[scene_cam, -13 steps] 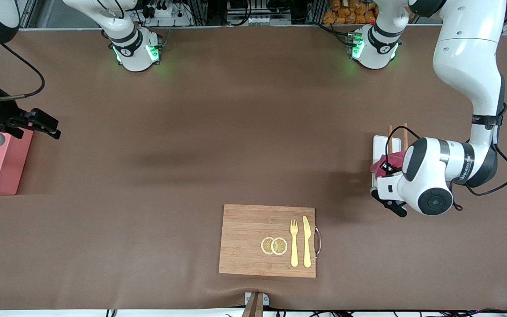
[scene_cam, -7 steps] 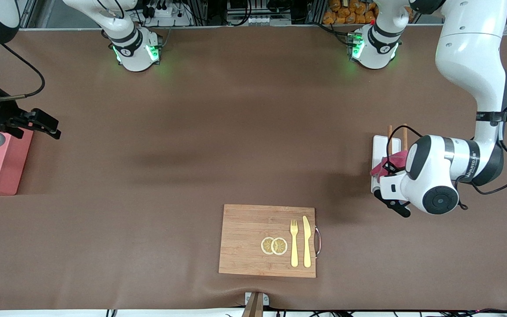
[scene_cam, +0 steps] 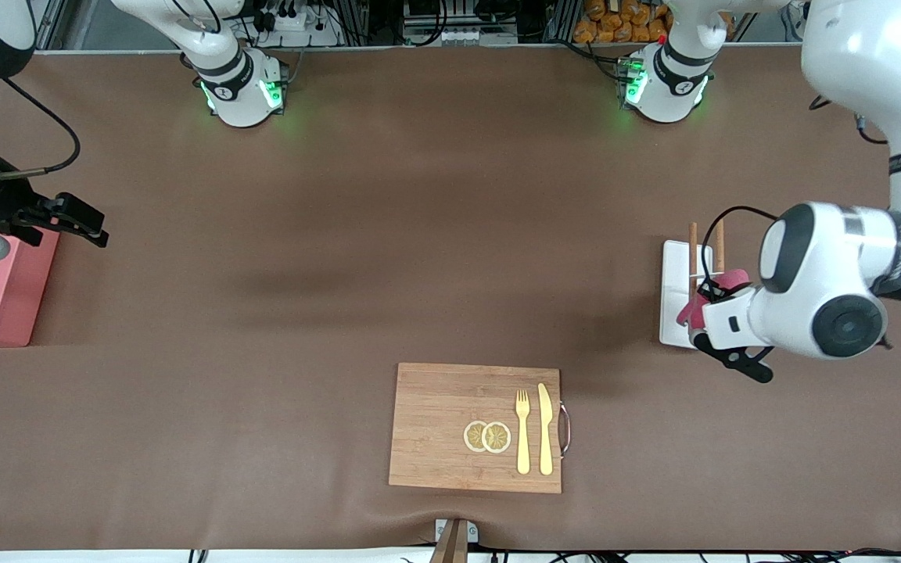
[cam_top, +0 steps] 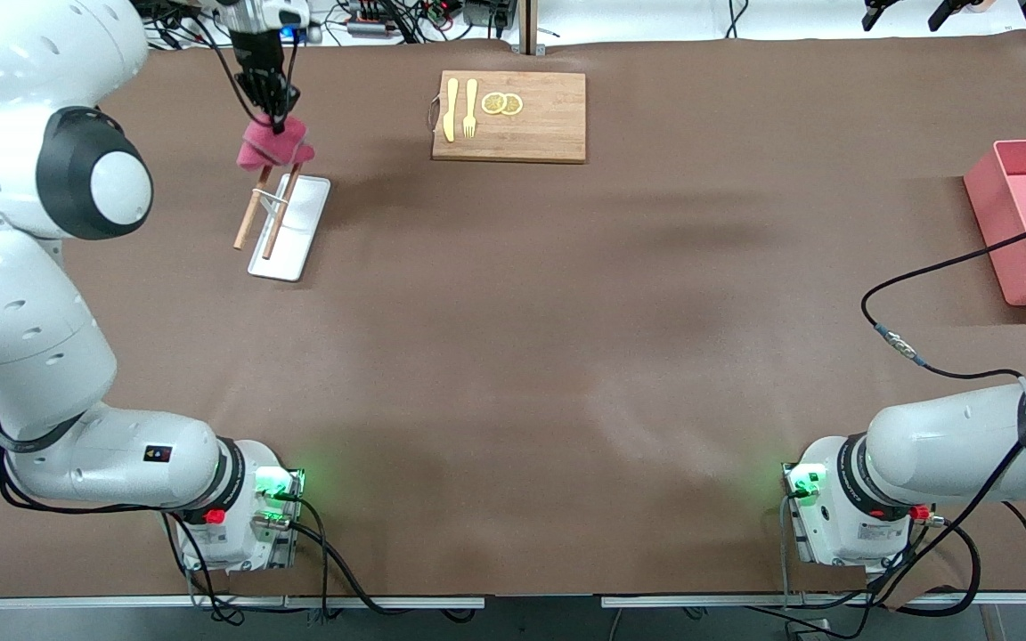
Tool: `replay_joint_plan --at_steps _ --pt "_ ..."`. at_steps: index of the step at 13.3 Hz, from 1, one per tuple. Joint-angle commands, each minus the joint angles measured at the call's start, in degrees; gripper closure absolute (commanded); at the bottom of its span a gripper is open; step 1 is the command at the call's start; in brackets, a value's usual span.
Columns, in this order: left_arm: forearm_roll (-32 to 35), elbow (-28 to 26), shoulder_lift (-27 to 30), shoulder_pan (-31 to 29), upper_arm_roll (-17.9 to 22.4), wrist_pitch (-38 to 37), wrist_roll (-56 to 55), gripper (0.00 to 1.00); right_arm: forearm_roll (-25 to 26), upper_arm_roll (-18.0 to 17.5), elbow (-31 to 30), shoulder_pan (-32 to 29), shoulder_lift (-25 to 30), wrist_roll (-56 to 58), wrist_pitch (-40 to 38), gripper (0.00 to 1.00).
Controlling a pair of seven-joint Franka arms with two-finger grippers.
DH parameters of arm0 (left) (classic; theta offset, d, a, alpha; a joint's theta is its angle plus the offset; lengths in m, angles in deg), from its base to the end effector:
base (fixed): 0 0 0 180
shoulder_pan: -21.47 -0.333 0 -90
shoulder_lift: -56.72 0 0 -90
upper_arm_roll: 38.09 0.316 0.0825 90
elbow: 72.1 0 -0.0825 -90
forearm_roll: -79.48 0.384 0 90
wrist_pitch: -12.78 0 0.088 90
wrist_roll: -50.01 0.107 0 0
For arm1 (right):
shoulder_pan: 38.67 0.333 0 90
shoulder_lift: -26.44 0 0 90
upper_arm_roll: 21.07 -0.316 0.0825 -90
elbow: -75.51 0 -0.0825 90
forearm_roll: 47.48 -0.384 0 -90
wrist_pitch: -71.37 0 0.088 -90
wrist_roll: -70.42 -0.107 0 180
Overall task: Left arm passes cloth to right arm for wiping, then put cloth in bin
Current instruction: 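Close the left gripper on the pink cloth, then lift the cloth with the left gripper while the right gripper reaches toward it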
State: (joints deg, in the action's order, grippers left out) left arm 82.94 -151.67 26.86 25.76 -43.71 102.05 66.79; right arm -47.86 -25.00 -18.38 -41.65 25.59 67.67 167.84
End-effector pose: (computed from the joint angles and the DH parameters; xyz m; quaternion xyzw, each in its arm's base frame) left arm 0.6571 -0.0968 0.3864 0.9575 -0.2300 -0.1738 0.0058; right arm 0.5678 0.0098 0.5940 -0.9997 0.0160 -0.0150 0.0043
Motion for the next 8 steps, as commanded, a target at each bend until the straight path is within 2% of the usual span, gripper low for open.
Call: replay_joint_plan --at_steps 1,3,6,8 --pt "-5.29 0.73 3.48 0.45 -0.88 -1.11 -9.62 1.00 -0.85 -0.03 0.81 0.34 -0.20 -1.38 -1.01 0.00" --pt "-9.34 1.43 4.28 0.54 -2.63 -1.02 -14.90 1.00 -2.59 -0.12 1.68 0.43 -0.20 -6.80 -2.32 0.00" --pt "-12.07 3.01 4.37 0.98 -8.42 0.98 -25.35 1.00 -14.26 0.06 2.30 -0.27 -0.55 -19.62 -6.46 0.00" --pt "-12.08 3.02 3.94 1.33 -13.51 4.41 -32.82 1.00 -18.23 -0.03 2.30 0.43 -1.69 -28.15 -9.61 0.00"
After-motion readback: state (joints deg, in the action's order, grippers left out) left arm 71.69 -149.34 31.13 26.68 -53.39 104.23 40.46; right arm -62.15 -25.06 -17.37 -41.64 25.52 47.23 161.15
